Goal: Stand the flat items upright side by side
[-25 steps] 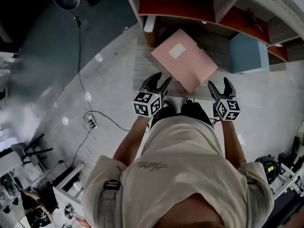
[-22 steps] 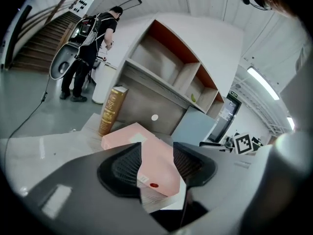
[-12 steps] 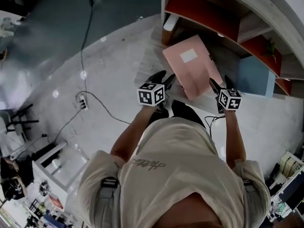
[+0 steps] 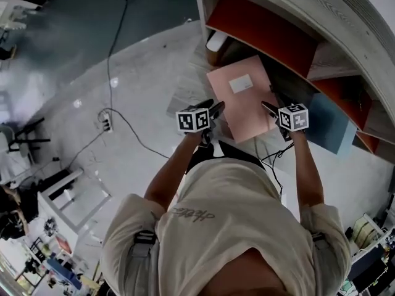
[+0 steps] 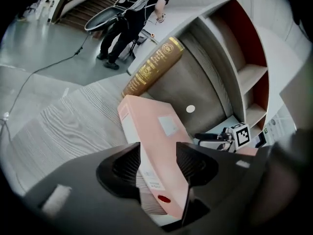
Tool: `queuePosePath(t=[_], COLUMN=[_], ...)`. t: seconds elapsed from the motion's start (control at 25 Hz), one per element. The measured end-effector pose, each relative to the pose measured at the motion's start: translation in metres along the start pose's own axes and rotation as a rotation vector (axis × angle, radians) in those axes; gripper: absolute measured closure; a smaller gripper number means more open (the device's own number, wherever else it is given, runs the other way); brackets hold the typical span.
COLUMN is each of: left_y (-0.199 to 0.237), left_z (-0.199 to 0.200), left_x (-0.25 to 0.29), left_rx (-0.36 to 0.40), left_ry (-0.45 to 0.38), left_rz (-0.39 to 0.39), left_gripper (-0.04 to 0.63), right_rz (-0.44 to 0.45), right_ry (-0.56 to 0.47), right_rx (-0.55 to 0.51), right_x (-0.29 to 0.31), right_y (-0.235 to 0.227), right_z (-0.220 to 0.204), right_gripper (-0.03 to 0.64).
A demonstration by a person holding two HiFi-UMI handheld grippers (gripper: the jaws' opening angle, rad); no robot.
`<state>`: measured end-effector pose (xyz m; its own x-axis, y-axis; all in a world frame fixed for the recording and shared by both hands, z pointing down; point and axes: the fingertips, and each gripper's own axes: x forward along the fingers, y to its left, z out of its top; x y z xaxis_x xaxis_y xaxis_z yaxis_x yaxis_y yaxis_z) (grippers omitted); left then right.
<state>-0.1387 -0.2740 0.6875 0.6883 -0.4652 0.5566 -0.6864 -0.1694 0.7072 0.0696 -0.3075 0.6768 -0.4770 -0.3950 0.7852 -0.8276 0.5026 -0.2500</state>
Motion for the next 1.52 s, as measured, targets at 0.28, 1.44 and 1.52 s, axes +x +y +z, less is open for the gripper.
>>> queuePosePath(t=[0.28, 1.44, 1.52], left_y=[0.019, 0.004, -0.005], left_z=[-0.003, 0.005, 0.009], left_x=[0.019, 0.021, 0.010], left_rx=[-0.121, 0.024, 0.073], left_ry=[0.011, 0.049, 0.021], left_rz=[0.012, -0.069, -0.074], left_gripper=[0.350, 0.333, 0.336], right_rz=[0.127, 0.155, 0.123], right_ry=[0.048, 0.025, 0.003], right_rx=[0.036, 0.082, 0.069], right_x=[0.036, 0.035, 0.021], right_y=[-0.005, 0.017, 0.024], right_z=[0.005, 0.014, 0.016], right_gripper=[0.185, 0.176, 0.178])
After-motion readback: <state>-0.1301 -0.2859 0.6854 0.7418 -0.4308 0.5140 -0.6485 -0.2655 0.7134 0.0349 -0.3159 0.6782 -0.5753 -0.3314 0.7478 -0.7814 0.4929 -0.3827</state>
